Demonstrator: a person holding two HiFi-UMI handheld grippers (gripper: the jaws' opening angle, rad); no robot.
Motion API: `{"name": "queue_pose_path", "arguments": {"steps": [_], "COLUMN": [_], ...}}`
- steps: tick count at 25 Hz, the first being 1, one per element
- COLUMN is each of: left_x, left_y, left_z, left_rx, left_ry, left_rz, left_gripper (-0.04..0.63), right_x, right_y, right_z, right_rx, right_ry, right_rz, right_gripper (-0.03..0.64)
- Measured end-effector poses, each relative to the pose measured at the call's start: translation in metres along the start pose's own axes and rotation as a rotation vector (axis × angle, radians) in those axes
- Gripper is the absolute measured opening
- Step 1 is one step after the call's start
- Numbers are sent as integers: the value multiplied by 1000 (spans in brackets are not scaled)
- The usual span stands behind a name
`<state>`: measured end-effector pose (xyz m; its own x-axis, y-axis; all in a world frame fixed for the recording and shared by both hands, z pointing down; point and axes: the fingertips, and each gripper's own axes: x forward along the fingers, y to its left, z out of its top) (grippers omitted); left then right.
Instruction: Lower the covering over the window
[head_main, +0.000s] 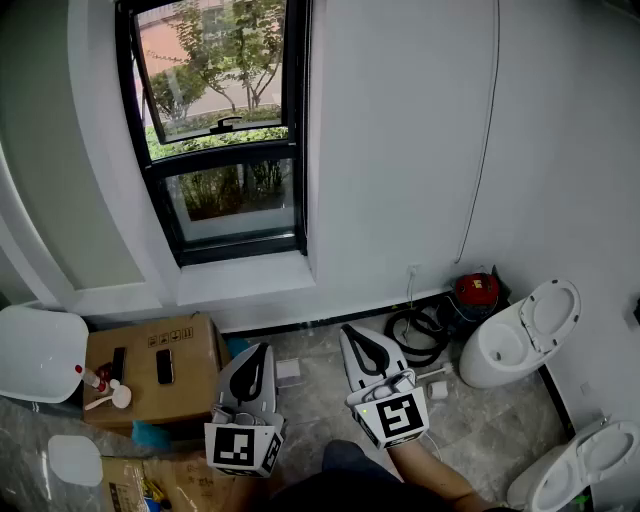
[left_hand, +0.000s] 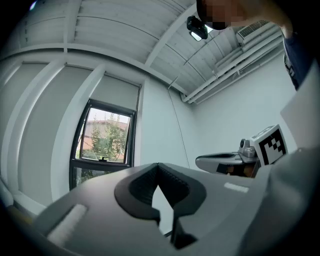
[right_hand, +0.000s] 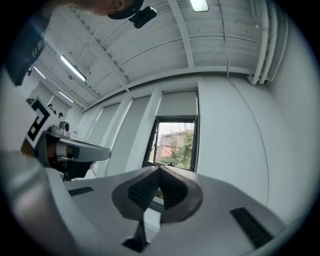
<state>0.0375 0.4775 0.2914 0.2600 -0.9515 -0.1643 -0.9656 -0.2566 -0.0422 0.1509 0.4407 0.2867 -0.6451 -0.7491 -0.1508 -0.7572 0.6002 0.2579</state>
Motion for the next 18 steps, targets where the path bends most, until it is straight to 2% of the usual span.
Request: {"name": "queue_pose_path", "arguments": {"steps": [9, 13, 18], "left_x": [34, 69, 126], "left_y": [11, 27, 55], "left_z": [-18, -27, -34], "left_rx": [-32, -34, -30], "left_ry": [23, 24, 31], "left_rz": [-2, -6, -3], "left_gripper": [5, 5, 5], "right_x": [31, 72, 134], "right_y": [-10, -21, -51], "right_z": [-17, -26, -41], "right_rx": [60, 57, 75], "right_ry": [7, -19, -27], "right_rz": [32, 68, 72], "right_gripper": [12, 12, 12]}}
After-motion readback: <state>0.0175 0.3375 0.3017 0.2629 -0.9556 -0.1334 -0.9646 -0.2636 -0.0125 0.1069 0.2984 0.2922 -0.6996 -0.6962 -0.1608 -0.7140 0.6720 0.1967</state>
